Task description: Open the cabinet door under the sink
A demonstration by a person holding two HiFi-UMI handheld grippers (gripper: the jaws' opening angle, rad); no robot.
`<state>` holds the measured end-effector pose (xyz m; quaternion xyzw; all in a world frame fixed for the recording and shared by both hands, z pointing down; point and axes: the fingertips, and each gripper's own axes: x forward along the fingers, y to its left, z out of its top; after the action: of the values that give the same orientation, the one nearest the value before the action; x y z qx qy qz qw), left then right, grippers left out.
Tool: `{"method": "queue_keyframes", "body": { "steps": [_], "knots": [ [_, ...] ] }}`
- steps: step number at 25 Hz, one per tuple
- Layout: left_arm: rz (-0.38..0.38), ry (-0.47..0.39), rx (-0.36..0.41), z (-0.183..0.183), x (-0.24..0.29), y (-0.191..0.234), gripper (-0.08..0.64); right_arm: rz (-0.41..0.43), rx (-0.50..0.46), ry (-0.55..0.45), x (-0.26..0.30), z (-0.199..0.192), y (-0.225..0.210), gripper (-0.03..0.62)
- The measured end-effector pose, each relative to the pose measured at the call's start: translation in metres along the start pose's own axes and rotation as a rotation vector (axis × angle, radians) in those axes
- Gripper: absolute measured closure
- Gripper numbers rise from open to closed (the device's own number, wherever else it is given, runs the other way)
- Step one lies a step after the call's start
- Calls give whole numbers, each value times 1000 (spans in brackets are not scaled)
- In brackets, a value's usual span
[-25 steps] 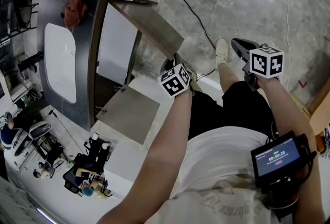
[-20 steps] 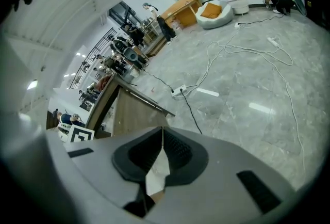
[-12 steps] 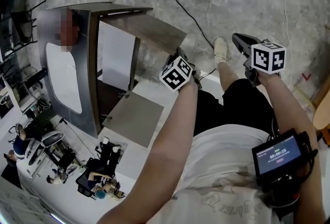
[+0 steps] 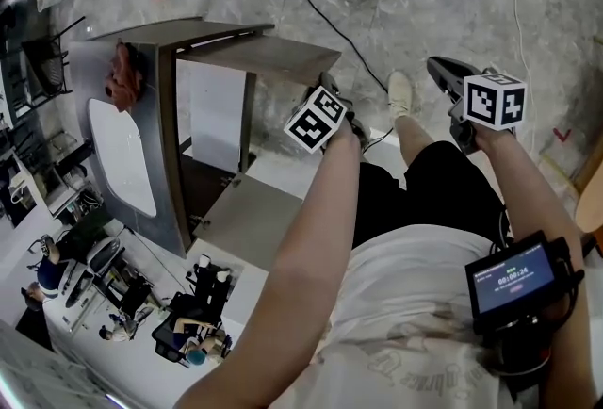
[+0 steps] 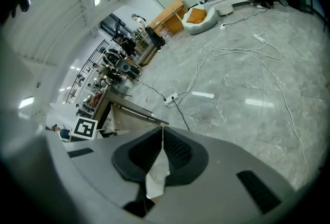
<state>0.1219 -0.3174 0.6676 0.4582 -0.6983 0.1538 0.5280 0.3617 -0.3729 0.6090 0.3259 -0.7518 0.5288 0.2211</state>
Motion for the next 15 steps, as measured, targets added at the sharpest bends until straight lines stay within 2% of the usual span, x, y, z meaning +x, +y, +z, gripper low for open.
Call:
{"method": "queue_keyframes", "body": {
  "steps": [9,13,15],
  "knots": [
    [-19,-12,-4,14,7,-5,448,6,-10,2,2,3,3,572],
    [-90,0,45,8,6,-2,445,16,-31,17,4,-1,7,572],
    [-123,15,87,5,3,-2,399,26,-48,25,7,1,11,572]
  ]
}}
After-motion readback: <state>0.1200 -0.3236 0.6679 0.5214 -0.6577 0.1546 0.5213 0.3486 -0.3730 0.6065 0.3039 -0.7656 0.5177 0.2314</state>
